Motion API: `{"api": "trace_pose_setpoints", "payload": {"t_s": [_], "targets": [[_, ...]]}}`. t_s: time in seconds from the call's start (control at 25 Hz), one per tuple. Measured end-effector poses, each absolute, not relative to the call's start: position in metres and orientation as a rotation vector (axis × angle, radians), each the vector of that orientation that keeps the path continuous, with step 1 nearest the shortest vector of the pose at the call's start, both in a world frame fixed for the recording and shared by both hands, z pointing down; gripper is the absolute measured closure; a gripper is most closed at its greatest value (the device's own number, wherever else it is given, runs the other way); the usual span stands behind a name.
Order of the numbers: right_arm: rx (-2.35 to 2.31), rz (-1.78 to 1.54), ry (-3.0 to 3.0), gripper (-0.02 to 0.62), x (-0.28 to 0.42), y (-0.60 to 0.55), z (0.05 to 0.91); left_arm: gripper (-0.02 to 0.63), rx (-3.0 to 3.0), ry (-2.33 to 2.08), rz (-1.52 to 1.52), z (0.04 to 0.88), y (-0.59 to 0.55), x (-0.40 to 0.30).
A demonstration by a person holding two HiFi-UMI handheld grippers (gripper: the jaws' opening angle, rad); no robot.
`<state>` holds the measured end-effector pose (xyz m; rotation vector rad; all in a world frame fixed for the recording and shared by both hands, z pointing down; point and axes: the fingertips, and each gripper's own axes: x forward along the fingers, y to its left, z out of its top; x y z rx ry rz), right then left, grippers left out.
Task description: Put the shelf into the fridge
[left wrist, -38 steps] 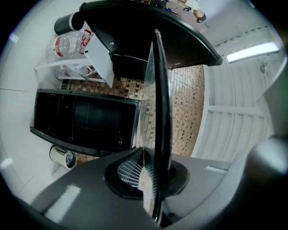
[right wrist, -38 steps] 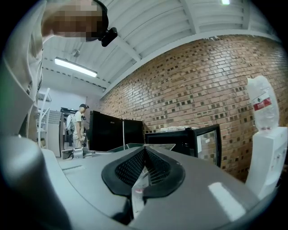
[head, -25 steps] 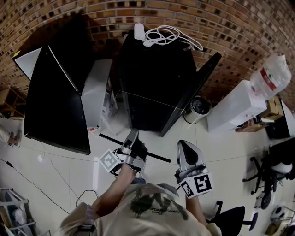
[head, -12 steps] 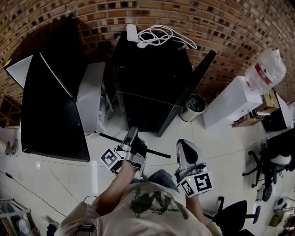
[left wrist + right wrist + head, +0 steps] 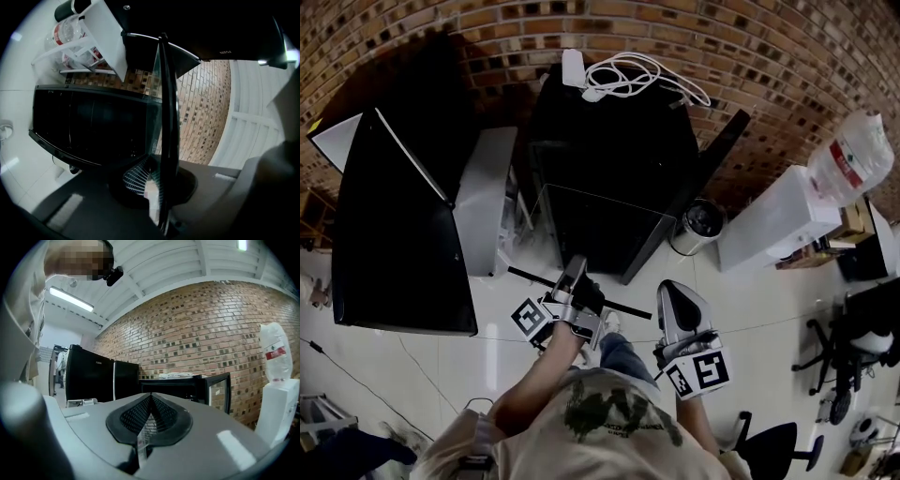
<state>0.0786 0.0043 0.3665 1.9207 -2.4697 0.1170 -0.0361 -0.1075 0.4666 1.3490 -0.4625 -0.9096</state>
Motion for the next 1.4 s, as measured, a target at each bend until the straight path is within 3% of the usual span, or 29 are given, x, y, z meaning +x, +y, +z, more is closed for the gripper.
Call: {"api": "trace_pose_setpoints", "payload": {"t_s": [1.4], "targets": [[1.721, 0.204, -2.546, 0.595, 0.136, -0.147, 0.414, 0.595, 1.291, -0.667, -0.947, 0.535, -0.236, 0.025]]}}
